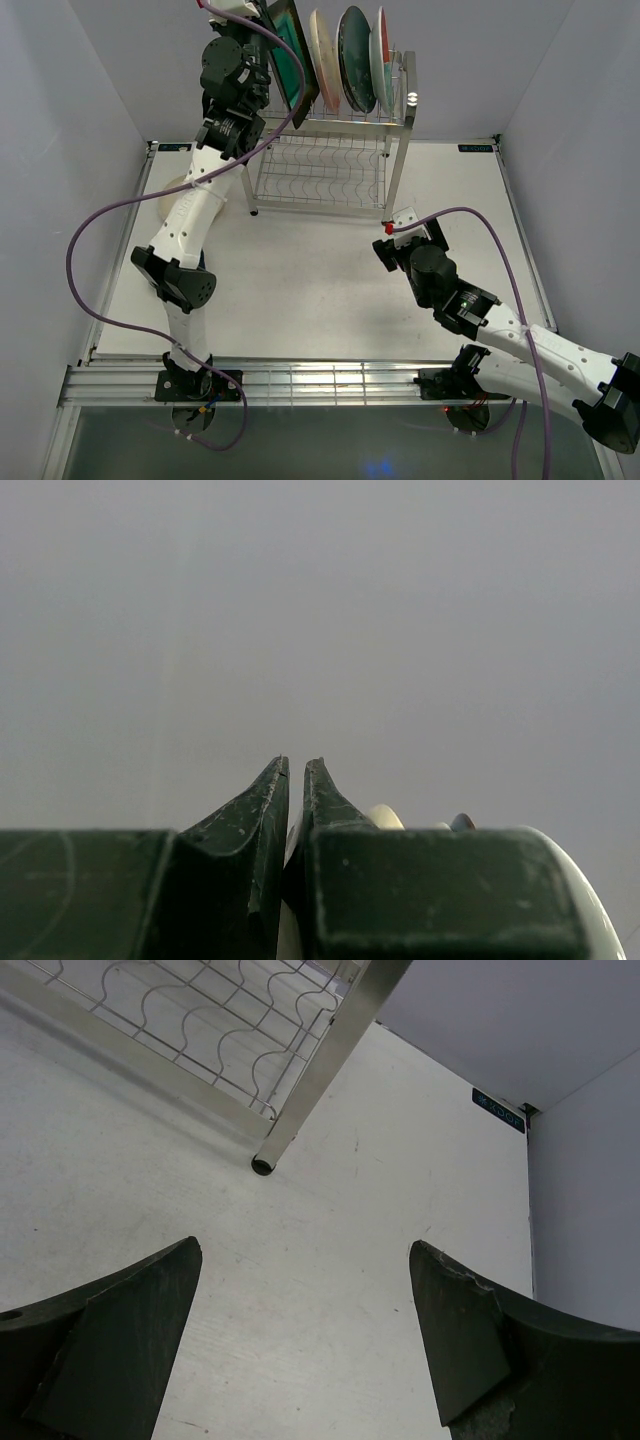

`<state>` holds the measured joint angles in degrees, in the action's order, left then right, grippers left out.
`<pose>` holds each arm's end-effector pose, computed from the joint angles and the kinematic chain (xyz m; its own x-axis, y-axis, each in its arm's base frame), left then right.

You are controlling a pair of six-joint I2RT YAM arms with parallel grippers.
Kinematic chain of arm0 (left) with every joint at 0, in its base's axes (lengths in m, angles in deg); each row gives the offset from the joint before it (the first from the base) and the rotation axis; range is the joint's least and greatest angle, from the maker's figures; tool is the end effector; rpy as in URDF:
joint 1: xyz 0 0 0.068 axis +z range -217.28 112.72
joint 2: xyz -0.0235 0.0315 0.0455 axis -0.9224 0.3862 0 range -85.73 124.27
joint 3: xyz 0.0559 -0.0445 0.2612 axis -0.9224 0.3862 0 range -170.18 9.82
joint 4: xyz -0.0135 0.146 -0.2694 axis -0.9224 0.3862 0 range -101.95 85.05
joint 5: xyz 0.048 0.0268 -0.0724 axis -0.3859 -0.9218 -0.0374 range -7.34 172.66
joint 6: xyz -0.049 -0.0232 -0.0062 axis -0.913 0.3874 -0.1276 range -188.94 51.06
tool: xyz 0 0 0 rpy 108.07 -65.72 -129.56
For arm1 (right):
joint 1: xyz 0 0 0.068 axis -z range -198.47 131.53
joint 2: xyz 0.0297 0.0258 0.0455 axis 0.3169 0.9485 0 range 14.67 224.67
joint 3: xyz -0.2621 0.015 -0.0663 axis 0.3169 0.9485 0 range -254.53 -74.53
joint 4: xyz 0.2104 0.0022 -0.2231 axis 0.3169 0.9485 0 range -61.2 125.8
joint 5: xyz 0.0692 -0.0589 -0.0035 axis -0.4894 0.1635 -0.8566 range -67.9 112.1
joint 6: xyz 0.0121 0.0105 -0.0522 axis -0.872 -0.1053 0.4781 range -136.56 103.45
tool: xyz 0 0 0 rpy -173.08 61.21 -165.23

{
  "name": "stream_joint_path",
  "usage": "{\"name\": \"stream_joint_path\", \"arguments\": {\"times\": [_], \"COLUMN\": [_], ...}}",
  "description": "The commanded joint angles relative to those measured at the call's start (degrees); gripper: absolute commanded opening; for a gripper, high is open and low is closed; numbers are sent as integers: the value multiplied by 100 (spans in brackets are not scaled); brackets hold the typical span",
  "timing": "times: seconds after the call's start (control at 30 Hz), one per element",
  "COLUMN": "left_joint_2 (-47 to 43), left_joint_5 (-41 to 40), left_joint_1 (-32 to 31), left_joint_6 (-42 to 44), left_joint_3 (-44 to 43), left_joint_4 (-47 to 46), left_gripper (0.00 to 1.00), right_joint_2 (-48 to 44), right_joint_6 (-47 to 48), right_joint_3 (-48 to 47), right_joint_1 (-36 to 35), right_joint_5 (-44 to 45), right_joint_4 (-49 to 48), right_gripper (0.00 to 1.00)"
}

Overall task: Load the plates into the dish rack
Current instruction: Insert the plate into the dish rack.

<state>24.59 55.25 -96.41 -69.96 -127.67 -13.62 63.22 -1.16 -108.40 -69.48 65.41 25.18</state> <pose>0.3902 -0.1982 0.5975 0.4199 -0.2520 -0.8719 0.0872 0.9674 -0.2376 0.1731 0.1737 0.2743 -0.0787 -0.4043 -0.9113 -0.1689 0.9063 -0.3875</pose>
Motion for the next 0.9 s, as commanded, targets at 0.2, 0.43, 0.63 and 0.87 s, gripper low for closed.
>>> {"name": "stream_joint_path", "arguments": {"times": [0.2,0.43,0.63,0.87], "left_joint_2": [-2,200,139,-11], "left_joint_5": [343,246,132,254], "left_joint_1": [56,56,65,56], "left_joint_6": [-48,93,496,532], "left_joint_3": [-296,-340,-410,-357], "left_joint_4": [-729,-1036,-1239,-1274], "left_gripper": [0,0,0,0], "right_joint_2": [-13,14,-13,-39], "right_joint_6": [-55,-63,-72,-81], "right_joint_3": [-94,-103,-94,-103], "right_joint_1": [20,29,20,29], "right_joint_5": [11,37,28,-15], "right_joint_4": [-245,-245,-245,-227], "right_gripper": [90,90,90,90]}}
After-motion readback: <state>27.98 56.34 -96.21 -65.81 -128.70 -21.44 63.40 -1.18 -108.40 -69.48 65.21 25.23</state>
